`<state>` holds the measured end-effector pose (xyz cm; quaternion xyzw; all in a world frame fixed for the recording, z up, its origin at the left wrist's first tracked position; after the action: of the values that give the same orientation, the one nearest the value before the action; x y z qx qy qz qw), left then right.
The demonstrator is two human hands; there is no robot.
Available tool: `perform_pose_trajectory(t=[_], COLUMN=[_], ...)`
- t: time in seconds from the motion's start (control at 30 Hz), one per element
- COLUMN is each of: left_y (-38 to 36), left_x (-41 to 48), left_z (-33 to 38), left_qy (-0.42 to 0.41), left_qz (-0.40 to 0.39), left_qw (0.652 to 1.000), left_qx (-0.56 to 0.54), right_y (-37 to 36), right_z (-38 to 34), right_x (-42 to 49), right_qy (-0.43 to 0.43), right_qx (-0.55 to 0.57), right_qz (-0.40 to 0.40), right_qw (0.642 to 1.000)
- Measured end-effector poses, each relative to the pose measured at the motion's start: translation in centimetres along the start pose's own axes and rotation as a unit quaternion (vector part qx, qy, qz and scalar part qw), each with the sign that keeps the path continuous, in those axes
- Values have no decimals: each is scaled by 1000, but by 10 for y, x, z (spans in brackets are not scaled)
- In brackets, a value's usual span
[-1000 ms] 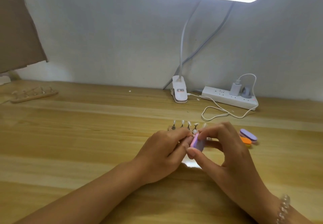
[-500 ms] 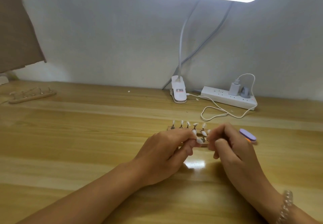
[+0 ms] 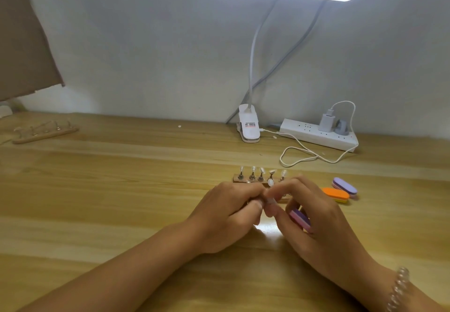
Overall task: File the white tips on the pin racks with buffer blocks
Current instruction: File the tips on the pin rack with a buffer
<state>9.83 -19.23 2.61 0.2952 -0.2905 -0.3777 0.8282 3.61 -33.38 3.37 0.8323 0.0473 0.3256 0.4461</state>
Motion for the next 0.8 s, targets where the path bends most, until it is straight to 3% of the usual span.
perform_pose_trajectory(t=[0.2, 0.4, 0.53, 0.8], left_y=[1, 13, 11, 9], left_x=[2, -2, -2, 1], left_z=[-7, -21, -32, -33], left_qy=[22, 142, 222, 202], left_qz=[16, 164, 117, 79], left_qw=[999, 975, 961, 965], left_qx=[-43, 44, 117, 151], right_y=[1, 10, 10, 6], right_z=[1, 11, 11, 13], right_x=[0, -1, -2, -2], right_qy=[-17, -82, -96, -114], right_qx=[-25, 9, -12, -25], right_qz=[10, 69, 60, 26], right_qw=[1000, 994, 993, 993])
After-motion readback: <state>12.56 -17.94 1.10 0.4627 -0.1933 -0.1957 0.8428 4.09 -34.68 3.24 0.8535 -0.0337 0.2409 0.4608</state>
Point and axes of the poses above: each hand's wrist, its own x-axis towards the middle knuckle, its own y-axis out of the back of the hand, z = x × y, the point moved 4 cm from there along x, towards the middle knuckle, and after that the axes turned 13 degrees about -z, right-handed, at the moved point
